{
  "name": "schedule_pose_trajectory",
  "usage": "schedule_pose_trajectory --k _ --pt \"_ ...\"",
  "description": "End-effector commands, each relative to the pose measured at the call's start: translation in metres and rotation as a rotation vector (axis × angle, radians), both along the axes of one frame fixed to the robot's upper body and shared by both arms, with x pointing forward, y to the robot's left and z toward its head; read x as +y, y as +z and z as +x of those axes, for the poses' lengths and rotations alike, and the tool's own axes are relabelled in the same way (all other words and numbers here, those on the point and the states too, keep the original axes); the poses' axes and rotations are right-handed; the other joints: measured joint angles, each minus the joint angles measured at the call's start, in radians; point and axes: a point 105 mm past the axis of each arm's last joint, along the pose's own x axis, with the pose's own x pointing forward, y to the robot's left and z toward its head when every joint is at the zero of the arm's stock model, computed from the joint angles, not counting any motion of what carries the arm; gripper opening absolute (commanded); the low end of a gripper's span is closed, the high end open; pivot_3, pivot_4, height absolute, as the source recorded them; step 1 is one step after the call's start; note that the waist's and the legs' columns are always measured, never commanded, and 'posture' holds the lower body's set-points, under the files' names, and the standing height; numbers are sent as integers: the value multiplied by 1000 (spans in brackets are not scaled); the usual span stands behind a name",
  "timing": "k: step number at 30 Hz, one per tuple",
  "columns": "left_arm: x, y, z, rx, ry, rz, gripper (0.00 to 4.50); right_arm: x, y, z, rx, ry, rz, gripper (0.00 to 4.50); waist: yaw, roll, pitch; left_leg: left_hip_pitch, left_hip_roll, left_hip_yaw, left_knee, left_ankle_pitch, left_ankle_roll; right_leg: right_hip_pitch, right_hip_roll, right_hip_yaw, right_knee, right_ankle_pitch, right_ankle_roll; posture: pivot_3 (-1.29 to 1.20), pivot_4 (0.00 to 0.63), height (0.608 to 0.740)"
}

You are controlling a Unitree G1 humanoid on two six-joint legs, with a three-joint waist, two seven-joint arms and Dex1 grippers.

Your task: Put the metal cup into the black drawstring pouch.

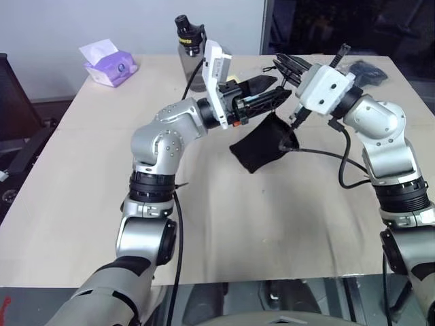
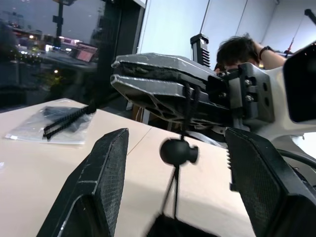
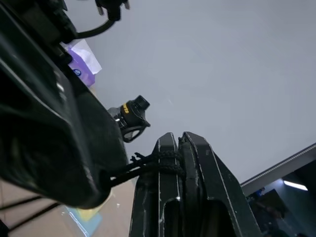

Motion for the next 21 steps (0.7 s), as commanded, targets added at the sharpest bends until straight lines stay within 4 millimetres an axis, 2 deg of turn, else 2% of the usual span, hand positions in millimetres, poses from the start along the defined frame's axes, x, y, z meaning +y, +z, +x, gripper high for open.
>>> schedule_pose_trajectory --k 1,4,6,8,9,13,17,18,21 --pt "-2 18 -5 -59 -16 -24 3175 4 17 -12 -72 22 10 0 0 0 0 0 0 0 0 0 0 0 0 0 0 0 0 0 150 740" --pt "-3 15 -8 -58 -33 -12 2327 6 17 -13 -70 27 16 0 0 0 0 0 0 0 0 0 0 0 0 0 0 0 0 0 150 740" --pt "-5 11 -11 -67 -48 10 1433 7 18 -14 -71 31 20 0 0 0 0 -1 0 0 0 0 0 -1 0 0 0 0 0 0 150 740" --pt "-7 9 -12 -70 -48 25 316 7 19 -14 -71 32 23 0 0 0 0 -1 0 0 0 0 0 -1 0 0 0 0 0 0 150 740" --pt "-8 8 -12 -69 -49 29 18 7 19 -14 -73 33 25 0 0 0 0 -1 0 0 0 0 0 -1 0 0 0 0 0 0 150 740" --pt "-12 -4 -10 -63 -29 83 18 5 34 -16 -109 31 94 0 0 0 0 -1 0 0 0 0 0 -1 0 0 0 0 0 0 150 740" --pt "-13 -23 1 -44 28 162 18 -10 86 -31 -303 16 303 0 -1 1 0 -1 0 0 0 0 0 -2 0 0 1 0 0 0 150 740" --pt "-12 -26 2 -45 36 175 18 -13 94 -33 -333 12 335 0 0 1 1 -3 0 1 0 0 0 -6 0 1 3 0 0 0 150 740" --pt "-13 -28 3 -54 39 180 18 -16 99 -35 -358 7 354 0 2 1 0 -5 0 0 1 0 0 -7 0 0 4 0 0 0 150 740"
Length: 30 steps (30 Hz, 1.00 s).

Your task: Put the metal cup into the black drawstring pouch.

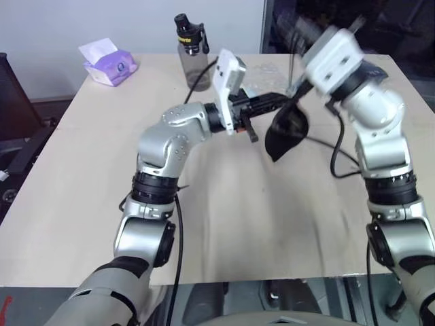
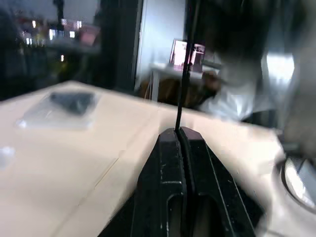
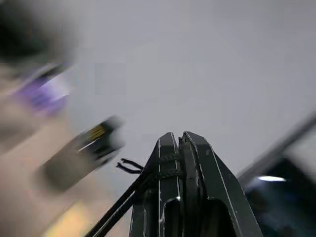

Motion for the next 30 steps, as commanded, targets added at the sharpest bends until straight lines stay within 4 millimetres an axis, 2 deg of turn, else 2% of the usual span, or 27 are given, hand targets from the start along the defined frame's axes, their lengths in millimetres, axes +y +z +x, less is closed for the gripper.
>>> schedule_pose_trajectory --k 1,6,9,12,16,18,25,30 --pt "0 5 0 -39 3 3 18 -9 21 -18 -113 10 63 0 2 0 0 0 0 -1 0 0 0 0 0 -1 0 0 0 0 150 740" --pt "2 9 3 -59 21 -21 18 -3 12 -17 -83 29 39 0 -1 0 0 -1 0 0 0 0 0 0 0 -1 0 0 0 0 150 740" --pt "9 27 6 -62 43 -136 18 -1 3 -13 -42 31 8 0 -2 0 0 -1 0 -1 0 0 0 0 0 -1 0 0 0 0 150 740" --pt "20 48 3 -76 28 -242 719 -3 -3 -10 -15 25 -1 0 -2 0 0 -1 0 -1 0 0 0 0 0 -1 1 0 0 0 150 740" --pt "22 53 5 -129 63 -220 2562 -4 -9 -7 11 15 -17 0 -1 0 0 -1 0 -1 0 0 0 -1 0 -1 1 0 0 0 150 740" --pt "17 54 -2 -135 16 -225 3507 -2 -12 -6 24 20 -26 0 -1 0 0 -1 0 -1 0 0 0 -1 0 -1 1 0 0 0 150 740" --pt "3 43 -18 -101 -90 -210 3507 8 -15 -6 42 51 -46 0 -1 0 0 -1 0 -1 0 0 0 -1 0 -1 1 0 0 0 150 740" --pt "-2 38 -10 -100 -50 -189 3507 11 -10 -10 33 71 -45 0 -1 0 0 -1 0 -1 1 0 0 -1 0 -1 2 0 0 0 150 740"
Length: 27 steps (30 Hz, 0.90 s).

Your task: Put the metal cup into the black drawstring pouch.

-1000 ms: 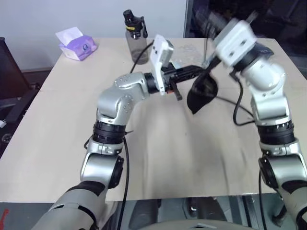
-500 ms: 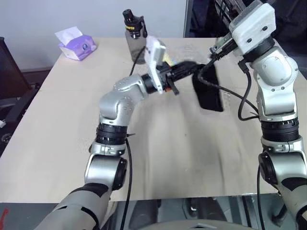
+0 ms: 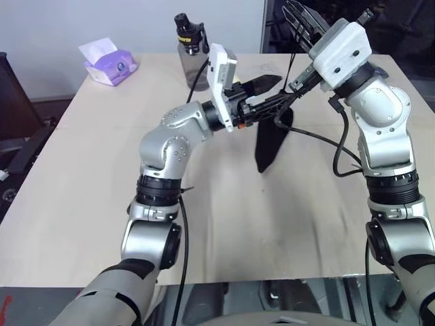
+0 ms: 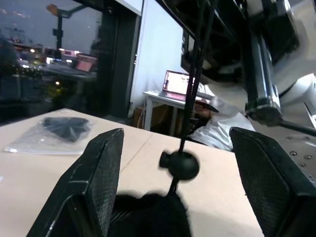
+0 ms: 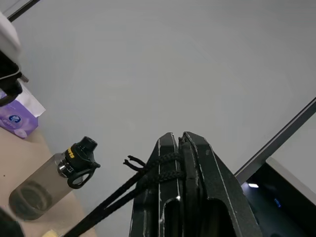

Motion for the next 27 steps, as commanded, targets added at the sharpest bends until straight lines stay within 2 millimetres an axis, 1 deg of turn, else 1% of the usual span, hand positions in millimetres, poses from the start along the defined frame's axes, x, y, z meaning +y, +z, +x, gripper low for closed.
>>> schedule_pose_trajectory --k 1,3,4,5,7,8,9,14,17,19,21,22,23,27 --pt "-3 10 1 -52 18 -14 3264 4 21 -18 -80 42 18 0 0 0 0 0 0 0 0 0 0 0 0 0 0 0 0 0 150 740" --pt "-4 9 4 -45 26 -14 2653 6 24 -21 -88 52 23 0 0 0 0 0 0 0 0 0 0 0 0 0 0 0 0 0 150 740" --pt "-4 9 5 -45 27 -10 2066 6 25 -22 -90 56 25 0 0 0 0 0 0 0 0 0 0 0 0 0 0 0 0 0 150 740" --pt "-6 8 5 -48 25 -3 1760 7 25 -23 -92 59 28 0 0 0 0 0 0 0 0 0 0 0 0 0 0 0 0 0 150 740" --pt "-8 8 4 -56 20 -2 899 8 25 -24 -92 63 28 0 0 0 0 0 0 0 0 0 0 0 0 0 0 0 0 0 150 740" --pt "-9 9 4 -56 19 -6 285 8 25 -24 -90 65 29 0 0 0 0 0 0 0 0 0 0 0 0 0 0 0 0 0 150 740" --pt "-9 9 4 -57 17 -9 103 9 25 -25 -90 66 28 0 0 0 0 0 0 0 0 0 0 0 0 0 0 0 0 0 150 740" --pt "-10 9 9 -64 56 -4 103 10 24 -25 -82 70 34 0 0 0 0 0 0 0 0 0 0 0 0 0 0 0 0 0 150 740" --pt "-6 15 11 -36 60 -57 103 11 21 -24 -73 71 32 0 0 0 0 0 0 0 0 0 0 0 0 0 0 0 0 0 150 740" --pt "-5 16 6 -48 39 -56 621 11 21 -24 -71 71 32 0 0 0 0 0 0 0 0 0 0 0 0 0 1 0 0 0 150 740" --pt "-5 15 7 -73 60 -31 1090 11 21 -23 -70 71 33 0 0 0 0 0 0 0 0 0 0 0 0 0 1 0 0 0 150 740" --pt "-5 15 8 -79 74 -32 1756 11 21 -23 -70 71 33 0 0 0 0 0 0 0 0 0 0 0 0 0 1 0 0 0 150 740" --pt "-5 17 5 -63 49 -45 2084 11 21 -23 -69 72 34 0 0 0 0 0 0 0 0 0 0 -1 0 0 1 0 0 0 150 740" --pt "-9 23 -6 -50 -28 -83 2084 14 19 -23 -64 78 31 0 0 0 0 0 0 0 0 0 0 -1 0 0 1 0 0 0 150 740"
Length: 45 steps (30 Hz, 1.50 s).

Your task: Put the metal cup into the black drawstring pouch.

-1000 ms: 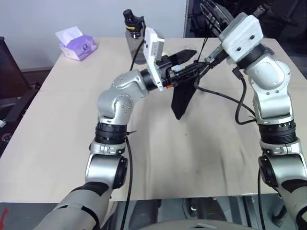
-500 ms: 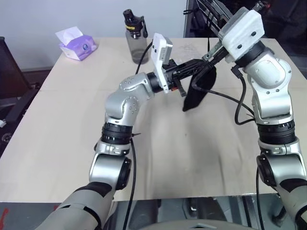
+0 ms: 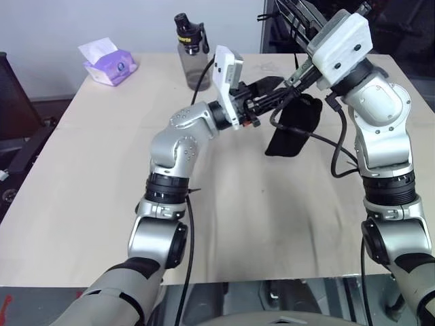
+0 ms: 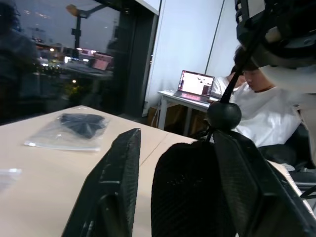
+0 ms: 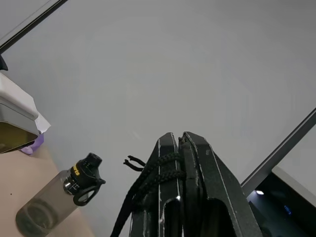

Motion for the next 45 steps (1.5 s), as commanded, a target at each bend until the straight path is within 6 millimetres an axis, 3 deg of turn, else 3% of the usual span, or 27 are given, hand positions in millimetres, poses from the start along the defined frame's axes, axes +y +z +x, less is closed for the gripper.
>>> schedule_pose_trajectory --k 1,9,19,24,34,45 --pt "-5 26 -19 -84 -72 -53 2084 3 11 -13 -56 29 13 0 0 0 0 0 0 0 0 0 0 0 0 0 0 0 0 0 150 740" --pt "-9 19 -31 -75 -148 -28 2084 0 7 -8 -40 4 5 0 0 0 0 0 0 0 0 0 0 0 0 0 0 0 0 0 150 740" --pt "-1 1 -32 -60 -144 60 2084 -26 20 2 -54 -89 115 0 0 0 0 0 0 0 0 0 0 0 0 0 0 0 0 0 150 740" --pt "-3 1 -30 -72 -135 58 2084 -24 18 1 -49 -74 124 0 0 0 0 0 0 0 0 0 0 0 0 0 0 0 0 0 150 740" --pt "2 18 -8 -109 1 -17 2084 -7 11 -6 -30 0 85 0 0 0 0 0 0 0 0 0 0 0 0 0 0 0 0 0 150 740" --pt "-7 21 -14 -96 -44 -55 2084 -3 7 -6 -15 19 66 0 0 0 0 0 0 0 0 0 0 0 0 0 0 0 0 0 150 740"
